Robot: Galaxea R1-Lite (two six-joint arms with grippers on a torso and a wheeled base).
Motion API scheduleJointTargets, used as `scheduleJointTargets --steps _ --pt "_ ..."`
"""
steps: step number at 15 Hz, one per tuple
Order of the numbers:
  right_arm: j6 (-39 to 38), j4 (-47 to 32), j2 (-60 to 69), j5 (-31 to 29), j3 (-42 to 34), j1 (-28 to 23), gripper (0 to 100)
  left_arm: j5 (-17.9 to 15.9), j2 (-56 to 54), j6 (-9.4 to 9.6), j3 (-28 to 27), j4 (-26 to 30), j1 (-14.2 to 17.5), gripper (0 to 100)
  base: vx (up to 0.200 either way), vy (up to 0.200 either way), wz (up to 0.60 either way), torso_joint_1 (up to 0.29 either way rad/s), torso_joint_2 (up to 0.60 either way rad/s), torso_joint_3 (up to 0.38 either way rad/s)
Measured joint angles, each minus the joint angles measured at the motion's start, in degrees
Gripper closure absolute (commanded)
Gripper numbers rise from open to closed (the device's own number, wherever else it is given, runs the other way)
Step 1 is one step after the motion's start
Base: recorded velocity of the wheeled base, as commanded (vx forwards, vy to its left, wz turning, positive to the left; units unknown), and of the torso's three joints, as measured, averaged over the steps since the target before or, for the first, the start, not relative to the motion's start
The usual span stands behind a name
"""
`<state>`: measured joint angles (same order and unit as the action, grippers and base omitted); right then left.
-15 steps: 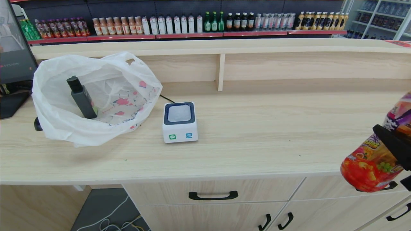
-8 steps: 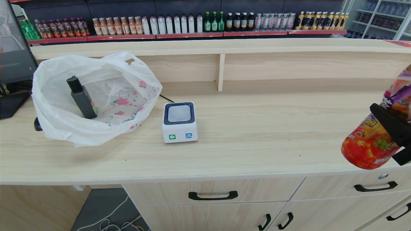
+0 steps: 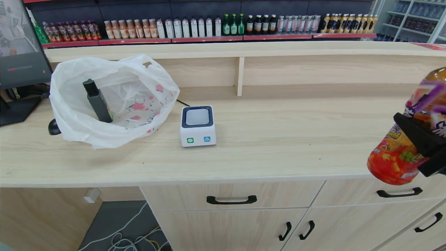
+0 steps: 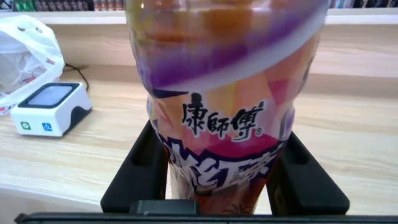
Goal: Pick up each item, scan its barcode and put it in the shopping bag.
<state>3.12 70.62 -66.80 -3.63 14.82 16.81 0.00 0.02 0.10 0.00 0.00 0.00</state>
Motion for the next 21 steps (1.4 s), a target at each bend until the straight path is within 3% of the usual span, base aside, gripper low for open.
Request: scheduleJointTargets --steps 17,21 --pt "0.3 -0.1 -1.6 0.2 5.0 2.4 100 0.0 0.0 -0.17 0.0 0.0 0.0 0 0.0 0.2 0.0 0.003 0.0 -0.001" --pt "0.0 -0.1 -4.1 0.3 6.4 3.4 100 0.0 0.0 0.12 0.0 0.0 0.0 0 0.0 0.0 0.0 0.0 0.0 0.0"
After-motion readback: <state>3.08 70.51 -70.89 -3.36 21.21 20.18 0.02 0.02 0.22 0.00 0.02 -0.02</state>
